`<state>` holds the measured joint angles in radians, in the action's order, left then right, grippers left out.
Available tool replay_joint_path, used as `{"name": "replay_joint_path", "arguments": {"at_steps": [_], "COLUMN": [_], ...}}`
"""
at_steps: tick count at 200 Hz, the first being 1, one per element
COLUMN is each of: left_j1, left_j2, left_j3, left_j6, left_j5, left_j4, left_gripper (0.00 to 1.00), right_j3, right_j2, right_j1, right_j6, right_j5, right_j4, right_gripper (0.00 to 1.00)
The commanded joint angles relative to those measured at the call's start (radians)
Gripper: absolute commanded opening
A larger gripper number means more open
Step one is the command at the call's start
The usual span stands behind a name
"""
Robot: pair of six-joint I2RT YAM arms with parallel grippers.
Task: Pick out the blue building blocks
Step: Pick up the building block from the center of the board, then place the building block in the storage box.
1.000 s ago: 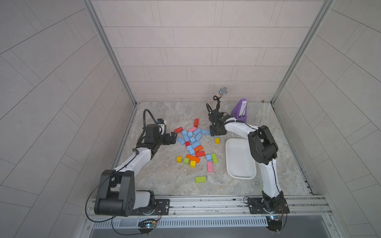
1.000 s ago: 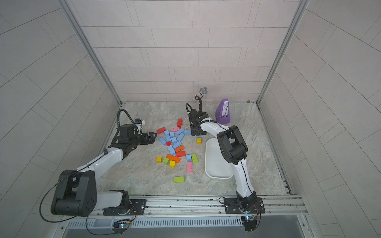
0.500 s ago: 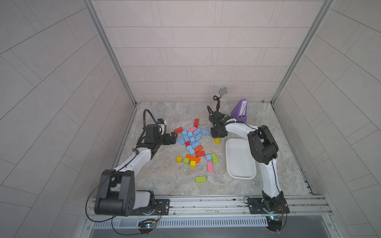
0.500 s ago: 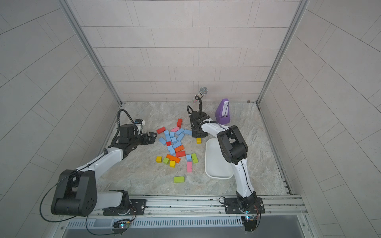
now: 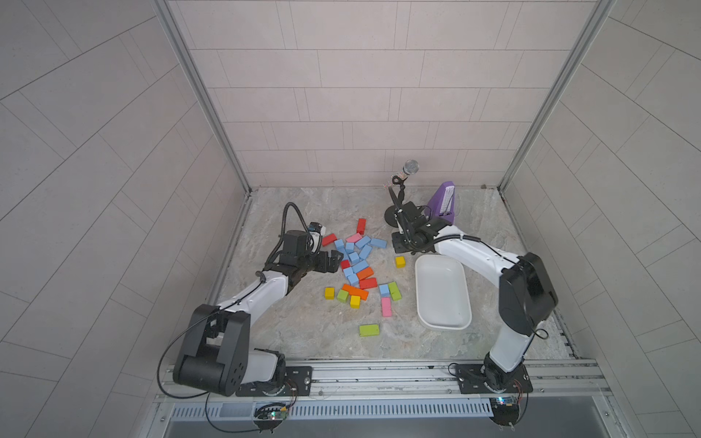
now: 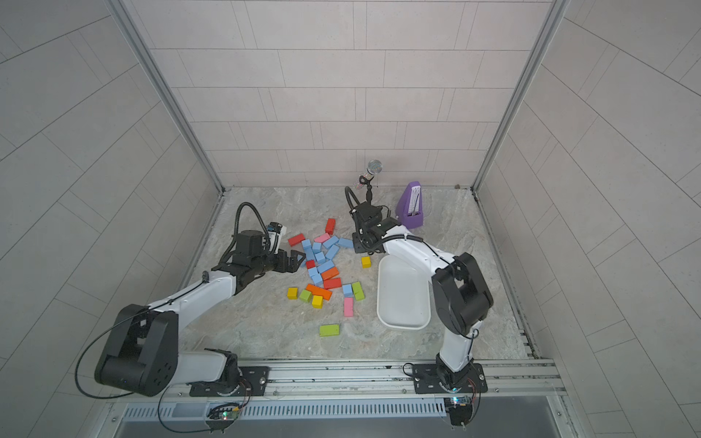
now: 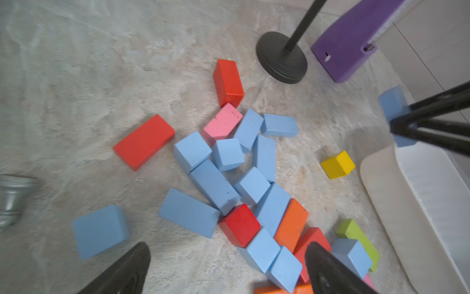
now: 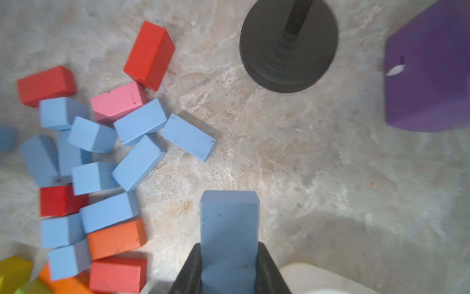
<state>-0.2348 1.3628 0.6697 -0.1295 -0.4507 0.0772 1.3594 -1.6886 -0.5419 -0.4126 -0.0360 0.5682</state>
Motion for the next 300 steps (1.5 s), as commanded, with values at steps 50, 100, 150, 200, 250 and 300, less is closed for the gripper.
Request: {"name": "replay_joint_path", "arguments": {"at_steps": [50,100,150,200,250,300], "left_j1": [-0.059,-0.057,-0.053,-0.036,-0.025,-0.022], "left_j2": [0.041,0.024,0.016,-0.008,-0.029,-0.039], "left_j3": [0.042,0.058,0.061,0.062,0.053,0.041], "left_j6": [0.003,0.029,0.007,0.007,0.008,0.003], "left_j5": [-0.02,0.023,0.043,0.053,0.059,0.045], "left_j4": [-0.004,-0.035,-0.04,-0.047,-0.034,-0.016], "left_gripper": [1.0,1.0,1.0,1.0,1.0,1.0], "right_j3": [-0.406,-0.63,-0.682,-0.603,-0.609,-0.643], "right_j2": [0.474,0.618,0.504,0.315,0.248,0.237], "right_j1": [0.032,0.052,0.086,0.09,0.097,0.098], "right_j6": [0.0,-0.027,-0.031,-0.002,-0.026,-0.078], "right_j5": [-0.103,-0.034,0.03,0.081,0.104,0.155], "right_j4": [0.082,-0.034,-0.177,-0.203,-0.248,-0.315], "right_gripper": [0.24,0.24,0.24,0.24,0.27,0.31]}}
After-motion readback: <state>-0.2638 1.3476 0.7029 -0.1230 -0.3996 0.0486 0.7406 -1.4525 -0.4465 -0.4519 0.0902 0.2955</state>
